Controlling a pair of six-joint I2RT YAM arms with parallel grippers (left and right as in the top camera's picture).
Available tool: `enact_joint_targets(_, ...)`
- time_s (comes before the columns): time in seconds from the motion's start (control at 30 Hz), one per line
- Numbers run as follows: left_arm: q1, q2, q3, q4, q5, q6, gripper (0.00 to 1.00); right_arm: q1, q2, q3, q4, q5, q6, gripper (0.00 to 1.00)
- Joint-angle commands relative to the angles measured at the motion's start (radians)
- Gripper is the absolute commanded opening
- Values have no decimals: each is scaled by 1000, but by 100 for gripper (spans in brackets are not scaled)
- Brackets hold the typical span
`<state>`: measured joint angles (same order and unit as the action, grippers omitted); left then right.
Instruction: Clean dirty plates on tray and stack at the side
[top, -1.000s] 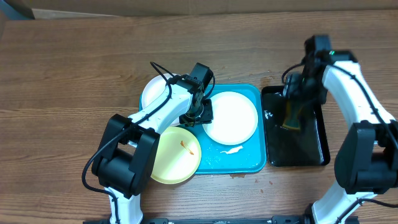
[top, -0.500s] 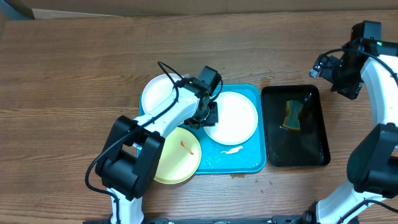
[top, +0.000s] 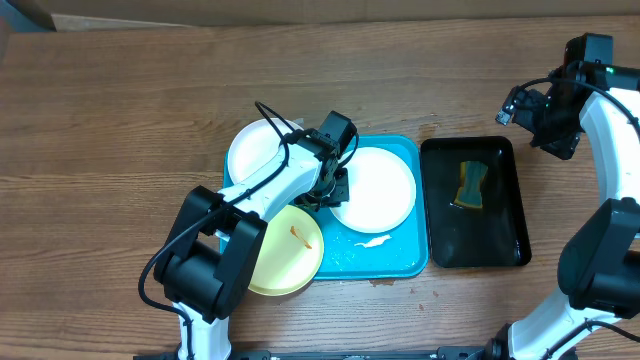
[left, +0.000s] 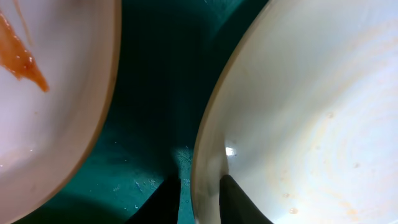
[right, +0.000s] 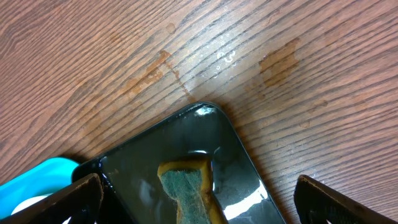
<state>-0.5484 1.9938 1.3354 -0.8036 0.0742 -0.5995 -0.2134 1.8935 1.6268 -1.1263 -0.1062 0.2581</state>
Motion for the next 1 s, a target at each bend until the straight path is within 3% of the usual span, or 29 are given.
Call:
enact_joint_targets(0.0, -2, 15, -5, 1, -12, -6, 25, 2, -23, 14, 2, -8, 5, 100)
enact_joint_targets(0.17, -2, 15, -5, 13, -14, -6, 18, 2, -23, 14, 2, -8, 5, 100)
enact_joint_targets(0.27, -2, 15, -5, 17, -9, -6, 4, 2, -23, 14, 2, -8, 5, 100)
enact_joint_targets(0.47, 19, 4, 68, -46, -5, 56, 4, 2, -23, 14, 2, -8, 5, 100)
enact_joint_targets(0.97, 56, -15, 454, -332, -16, 171, 4, 2, -23, 14, 2, -8, 5, 100)
